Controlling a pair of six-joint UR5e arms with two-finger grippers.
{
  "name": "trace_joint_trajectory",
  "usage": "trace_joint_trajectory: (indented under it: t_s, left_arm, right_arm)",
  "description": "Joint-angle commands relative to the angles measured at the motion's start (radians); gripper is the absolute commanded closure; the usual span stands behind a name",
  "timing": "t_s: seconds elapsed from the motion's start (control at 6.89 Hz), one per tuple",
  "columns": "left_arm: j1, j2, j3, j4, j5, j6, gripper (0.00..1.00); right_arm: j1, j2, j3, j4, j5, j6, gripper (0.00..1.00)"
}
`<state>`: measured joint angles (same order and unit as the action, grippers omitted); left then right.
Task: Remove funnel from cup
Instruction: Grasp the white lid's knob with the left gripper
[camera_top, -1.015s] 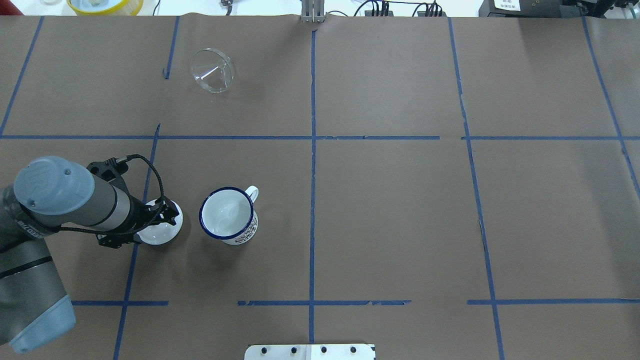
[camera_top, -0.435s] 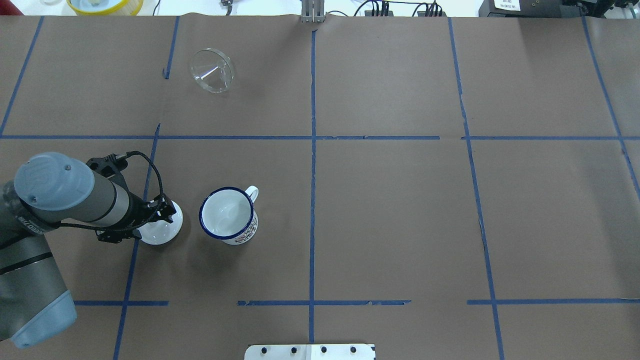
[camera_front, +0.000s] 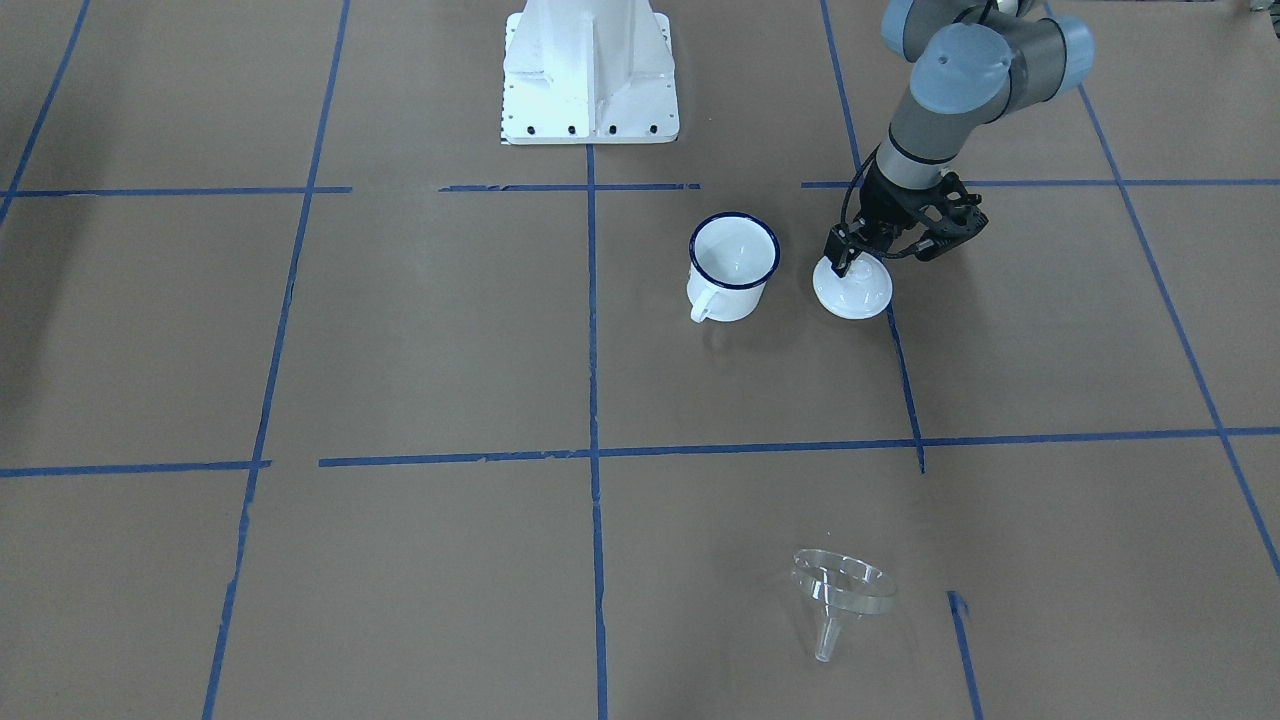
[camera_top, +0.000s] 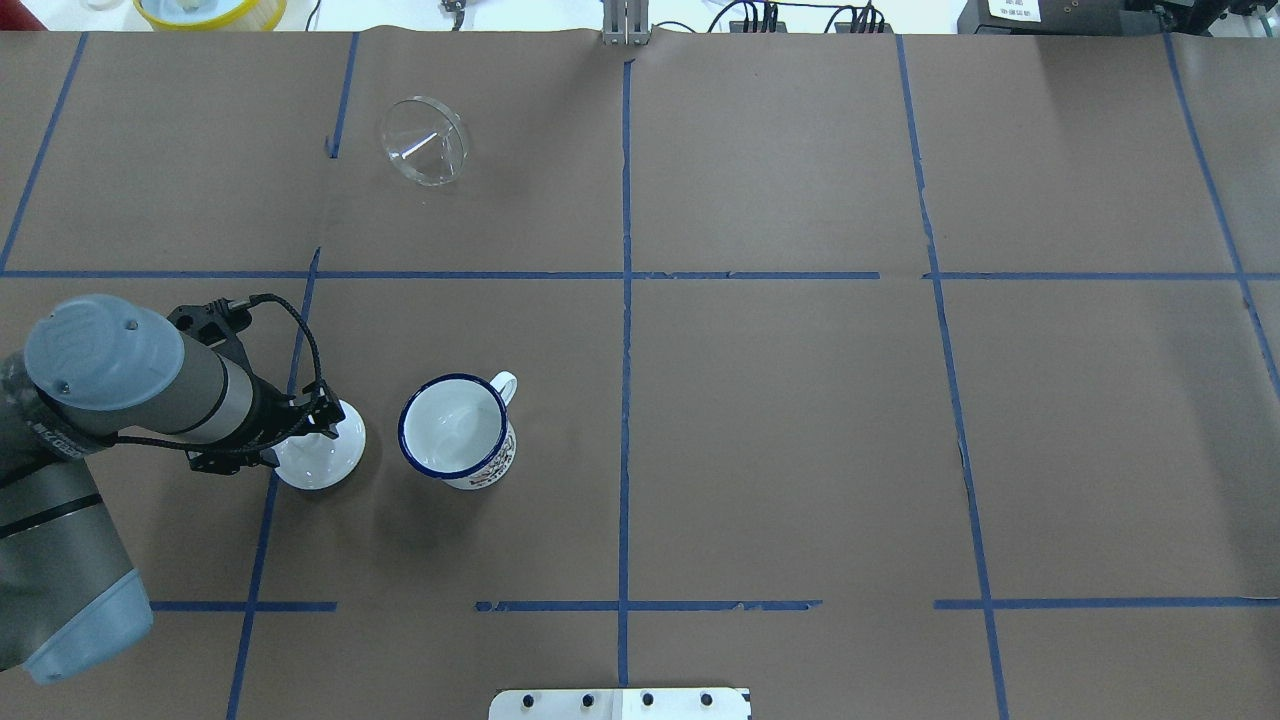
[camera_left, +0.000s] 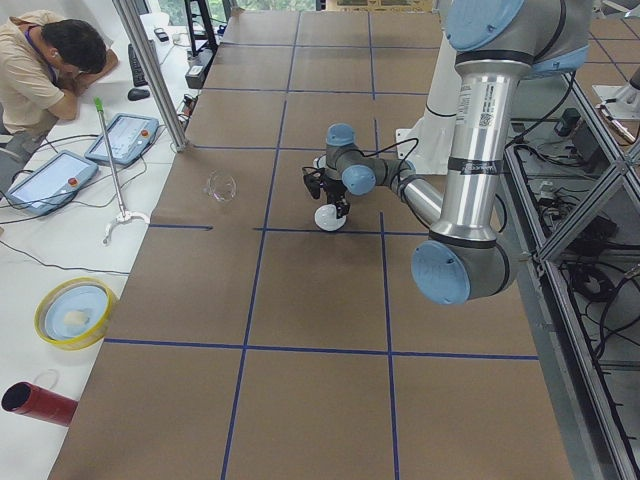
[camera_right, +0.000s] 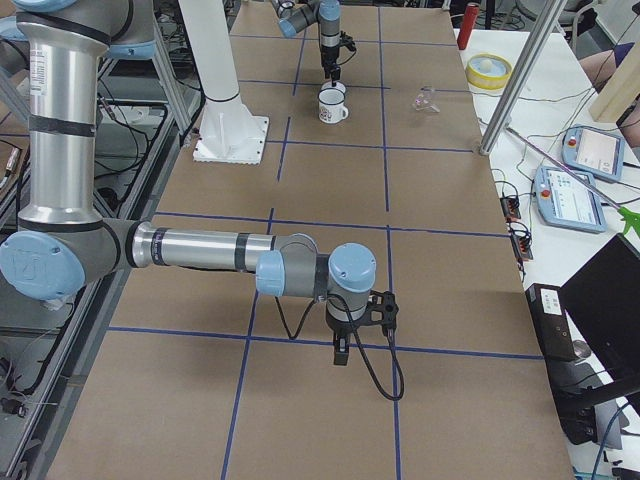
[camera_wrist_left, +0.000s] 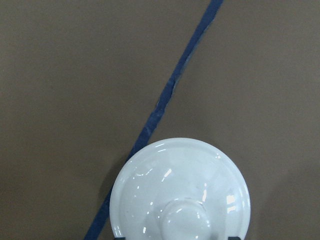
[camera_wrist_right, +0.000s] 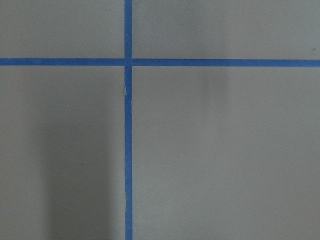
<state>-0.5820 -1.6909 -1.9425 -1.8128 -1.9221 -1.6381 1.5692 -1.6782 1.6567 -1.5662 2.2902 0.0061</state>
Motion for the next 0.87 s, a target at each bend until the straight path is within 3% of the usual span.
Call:
trace_joint_trajectory:
  t_s: [0.0,0.58,0.73]
  left_arm:
    - [-0.022,-0.001,0.004,0.0,0.0,0.003,0.34]
    - [-0.022,-0.029,0.04,-0.002,0.0,0.007,0.36]
    - [-0.022,-0.03,0.036,0.0,0.0,0.007,0.63]
  right_arm:
    - [0.0,0.0,0.0,0.0,0.0,0.0,0.0]
    - [0.0,0.0,0.0,0.0,0.0,0.0,0.0]
    - [0.0,0.0,0.0,0.0,0.0,0.0,0.0]
